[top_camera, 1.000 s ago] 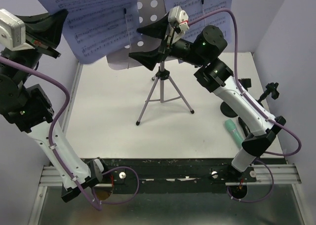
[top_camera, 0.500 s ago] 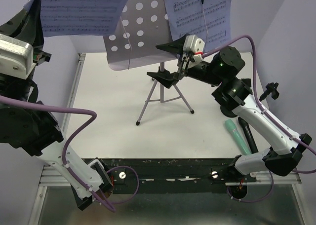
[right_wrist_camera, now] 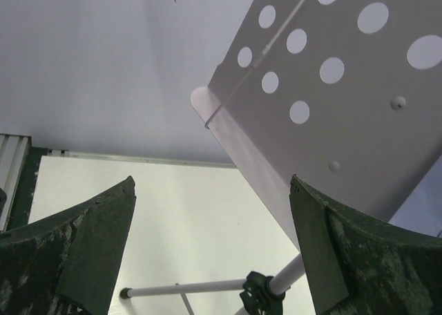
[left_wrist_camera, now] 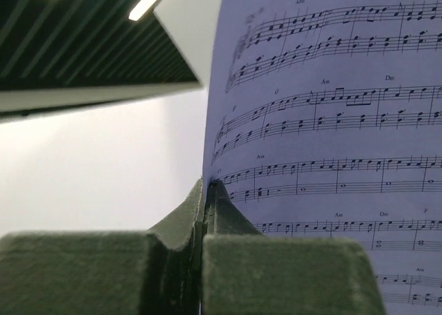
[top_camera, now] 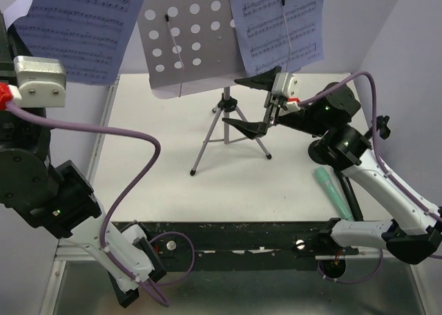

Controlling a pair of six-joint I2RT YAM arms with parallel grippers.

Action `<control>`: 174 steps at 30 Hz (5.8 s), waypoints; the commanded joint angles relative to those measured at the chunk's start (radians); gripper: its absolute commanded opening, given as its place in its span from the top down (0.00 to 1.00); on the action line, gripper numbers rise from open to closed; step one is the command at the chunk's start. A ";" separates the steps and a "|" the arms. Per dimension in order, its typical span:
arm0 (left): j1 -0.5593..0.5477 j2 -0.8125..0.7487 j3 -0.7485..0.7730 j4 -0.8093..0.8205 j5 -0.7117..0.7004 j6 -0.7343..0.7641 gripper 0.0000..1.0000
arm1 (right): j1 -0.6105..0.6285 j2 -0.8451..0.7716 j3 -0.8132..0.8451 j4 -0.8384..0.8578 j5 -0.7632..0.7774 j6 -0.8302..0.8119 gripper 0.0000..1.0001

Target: Pack up the instrument practice props

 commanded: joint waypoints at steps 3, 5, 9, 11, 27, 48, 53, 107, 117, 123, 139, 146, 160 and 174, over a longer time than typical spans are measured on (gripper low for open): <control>0.007 -0.082 -0.302 -0.232 -0.220 0.347 1.00 | -0.014 -0.092 -0.097 -0.077 0.157 -0.049 0.01; 0.008 -0.121 -0.423 -0.240 -0.222 0.411 1.00 | -0.014 -0.119 -0.132 -0.077 0.194 -0.052 0.01; 0.008 -0.202 -0.666 -0.284 -0.170 0.480 1.00 | -0.021 -0.176 -0.186 -0.097 0.159 -0.029 0.01; 0.008 -0.219 -0.752 -0.379 -0.125 0.494 1.00 | -0.021 -0.201 -0.215 -0.094 0.127 -0.013 0.01; -0.314 -0.247 -1.121 -0.815 0.571 0.215 1.00 | -0.033 -0.239 -0.301 -0.056 0.185 0.022 0.01; -0.334 0.103 -0.979 -0.915 0.050 0.381 1.00 | -0.054 -0.267 -0.346 -0.040 0.185 0.016 0.00; -0.332 0.258 -1.050 -0.804 -0.125 0.344 1.00 | -0.065 -0.284 -0.367 -0.031 0.184 0.019 0.00; -0.331 0.574 -1.157 -0.361 -0.771 0.560 0.43 | -0.076 -0.248 -0.321 -0.116 0.182 -0.035 0.00; -0.328 0.417 -1.154 -0.511 -0.676 0.537 0.41 | -0.077 -0.256 -0.320 -0.126 0.191 -0.043 0.00; -0.329 0.045 -1.268 -0.656 -0.443 0.545 0.37 | -0.076 -0.230 -0.260 -0.195 0.178 -0.062 0.00; -0.399 -0.471 -1.133 -1.146 0.373 0.982 0.12 | -0.171 -0.215 0.004 -0.299 0.155 0.101 0.02; -0.527 -0.264 -0.705 -1.033 0.446 0.726 0.16 | -0.273 -0.146 0.271 -0.303 0.150 0.105 0.02; -0.740 -0.027 -0.331 -0.904 0.378 0.522 0.20 | -0.827 0.106 0.440 -0.165 -0.003 0.443 0.02; -0.740 0.059 -0.269 -0.807 0.257 0.508 0.19 | -0.924 0.197 0.276 0.183 -0.404 0.661 0.02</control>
